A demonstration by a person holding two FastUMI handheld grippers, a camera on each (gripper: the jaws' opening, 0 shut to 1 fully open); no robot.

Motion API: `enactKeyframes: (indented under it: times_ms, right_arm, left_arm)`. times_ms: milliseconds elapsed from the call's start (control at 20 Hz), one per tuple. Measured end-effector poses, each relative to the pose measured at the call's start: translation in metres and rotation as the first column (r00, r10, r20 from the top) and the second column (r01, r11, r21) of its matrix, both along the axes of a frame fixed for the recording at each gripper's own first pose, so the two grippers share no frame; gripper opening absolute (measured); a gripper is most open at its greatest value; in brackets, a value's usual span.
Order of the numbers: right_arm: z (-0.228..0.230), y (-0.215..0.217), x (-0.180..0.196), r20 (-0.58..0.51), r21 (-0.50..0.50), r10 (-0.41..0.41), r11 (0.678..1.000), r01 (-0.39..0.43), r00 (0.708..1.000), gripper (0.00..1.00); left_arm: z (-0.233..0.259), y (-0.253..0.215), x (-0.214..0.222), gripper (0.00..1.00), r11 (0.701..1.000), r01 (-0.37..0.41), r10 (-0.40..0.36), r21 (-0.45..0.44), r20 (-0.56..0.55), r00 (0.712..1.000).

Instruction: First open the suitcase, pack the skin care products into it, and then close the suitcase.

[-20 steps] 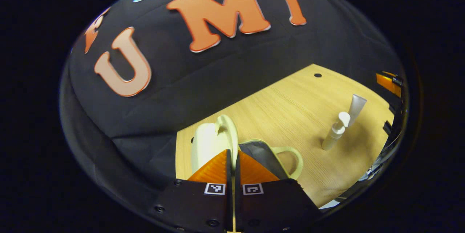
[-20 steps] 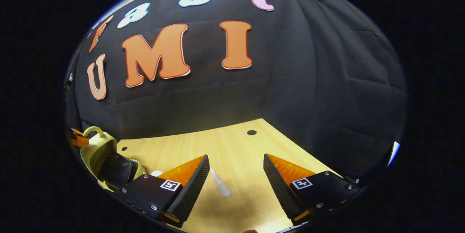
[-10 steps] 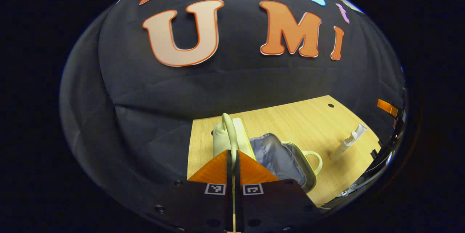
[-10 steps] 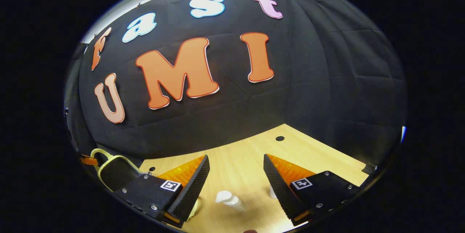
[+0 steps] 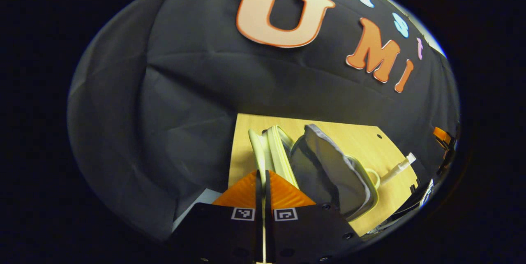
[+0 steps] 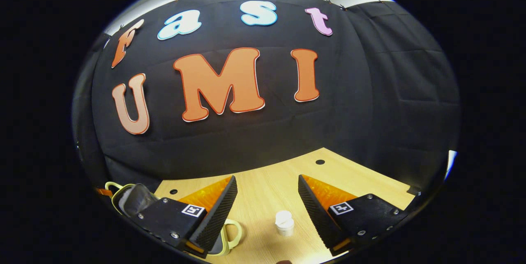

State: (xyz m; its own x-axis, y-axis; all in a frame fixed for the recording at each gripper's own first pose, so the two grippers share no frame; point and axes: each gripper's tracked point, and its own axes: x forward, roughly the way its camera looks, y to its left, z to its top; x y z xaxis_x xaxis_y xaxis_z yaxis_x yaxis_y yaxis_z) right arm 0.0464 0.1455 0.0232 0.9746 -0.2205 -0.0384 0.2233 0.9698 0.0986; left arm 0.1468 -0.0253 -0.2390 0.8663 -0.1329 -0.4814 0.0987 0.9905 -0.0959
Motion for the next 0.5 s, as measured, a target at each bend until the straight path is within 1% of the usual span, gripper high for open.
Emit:
enactKeyframes:
  times_ms: [150, 250, 350, 500]
  right_arm:
    - [-0.006, 0.003, -0.001, -0.014, -0.012, -0.021, 1.0, 0.021, 1.0, 0.95]
    - [-0.011, 0.006, 0.002, -0.031, -0.028, -0.015, 1.0, 0.014, 0.999, 0.95]
    - [-0.012, 0.006, 0.003, -0.04, -0.056, -0.019, 0.998, 0.017, 0.999, 0.95]
    - [-0.016, 0.002, 0.006, -0.053, -0.058, -0.014, 0.998, 0.011, 0.999, 0.95]
  left_arm:
    - [-0.011, -0.002, 0.004, 0.03, 0.998, -0.035, 0.033, -0.05, -0.04, 0.999]
    - [-0.016, -0.004, -0.002, 0.03, 0.995, -0.067, 0.06, -0.079, -0.087, 0.994]
    - [-0.021, -0.006, -0.011, 0.03, 0.989, -0.107, 0.092, -0.098, -0.144, 0.985]
    - [-0.009, -0.01, -0.019, 0.04, 0.977, -0.175, 0.148, -0.124, -0.204, 0.968]
